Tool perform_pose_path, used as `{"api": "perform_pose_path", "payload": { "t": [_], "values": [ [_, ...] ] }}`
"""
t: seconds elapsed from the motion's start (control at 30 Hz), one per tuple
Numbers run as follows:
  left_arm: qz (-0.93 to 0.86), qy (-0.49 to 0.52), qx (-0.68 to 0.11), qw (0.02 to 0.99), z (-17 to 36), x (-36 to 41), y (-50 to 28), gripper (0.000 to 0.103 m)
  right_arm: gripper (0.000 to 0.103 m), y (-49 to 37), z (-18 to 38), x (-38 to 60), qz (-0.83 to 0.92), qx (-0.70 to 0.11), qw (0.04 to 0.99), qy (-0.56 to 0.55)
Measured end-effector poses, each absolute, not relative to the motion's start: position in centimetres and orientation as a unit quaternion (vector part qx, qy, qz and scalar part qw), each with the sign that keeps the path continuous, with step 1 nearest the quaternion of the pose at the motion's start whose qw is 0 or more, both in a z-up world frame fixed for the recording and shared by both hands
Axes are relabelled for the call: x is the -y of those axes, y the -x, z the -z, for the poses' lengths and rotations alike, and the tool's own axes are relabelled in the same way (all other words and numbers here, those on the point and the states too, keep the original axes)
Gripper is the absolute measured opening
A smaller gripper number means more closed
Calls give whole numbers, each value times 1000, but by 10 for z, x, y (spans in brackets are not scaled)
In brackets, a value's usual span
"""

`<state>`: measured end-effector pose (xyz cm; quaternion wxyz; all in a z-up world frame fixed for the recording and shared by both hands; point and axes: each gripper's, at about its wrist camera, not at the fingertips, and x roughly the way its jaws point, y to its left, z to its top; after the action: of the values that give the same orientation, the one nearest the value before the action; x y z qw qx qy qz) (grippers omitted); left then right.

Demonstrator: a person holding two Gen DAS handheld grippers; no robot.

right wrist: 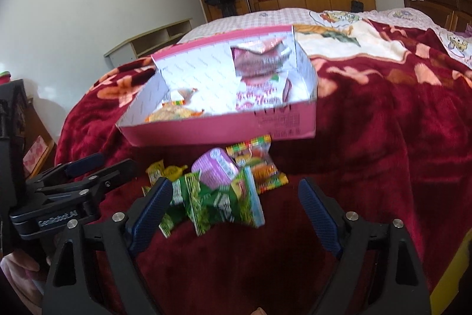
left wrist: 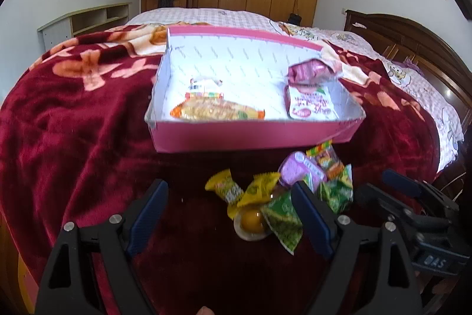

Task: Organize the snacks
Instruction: 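Move both tools back toward the remaining snack pile, then grasp a green pea snack pack with the left tool while the right tool grasps another green pea pack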

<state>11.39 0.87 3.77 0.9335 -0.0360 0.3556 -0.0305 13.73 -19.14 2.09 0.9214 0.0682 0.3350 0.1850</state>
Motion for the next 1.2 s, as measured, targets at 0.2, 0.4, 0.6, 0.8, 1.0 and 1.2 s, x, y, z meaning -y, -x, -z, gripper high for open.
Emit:
{"api": "perform_pose_path", "payload": {
  "t": [0.2,0.4,0.6,0.8,1.0,1.2],
  "values": [
    [21,36,-365,930,-27,-12,-108,89,84,-138,-4,186,-186,-350,916,-68],
    [21,48,-370,928,-21,-16,-106,89,75,-146,7,184,-185,-358,912,-74],
    [28,55,-365,929,-22,-15,-105,89,60,-142,10,180,-201,-346,914,-66],
    [30,52,-364,930,-23,-10,-103,89,59,-138,12,176,-202,-343,916,-55],
    [25,45,-369,928,-19,-7,-104,89,68,-142,16,178,-193,-350,914,-72],
    [29,40,-371,927,-18,-4,-103,89,67,-141,20,172,-189,-351,915,-61]
  ]
}}
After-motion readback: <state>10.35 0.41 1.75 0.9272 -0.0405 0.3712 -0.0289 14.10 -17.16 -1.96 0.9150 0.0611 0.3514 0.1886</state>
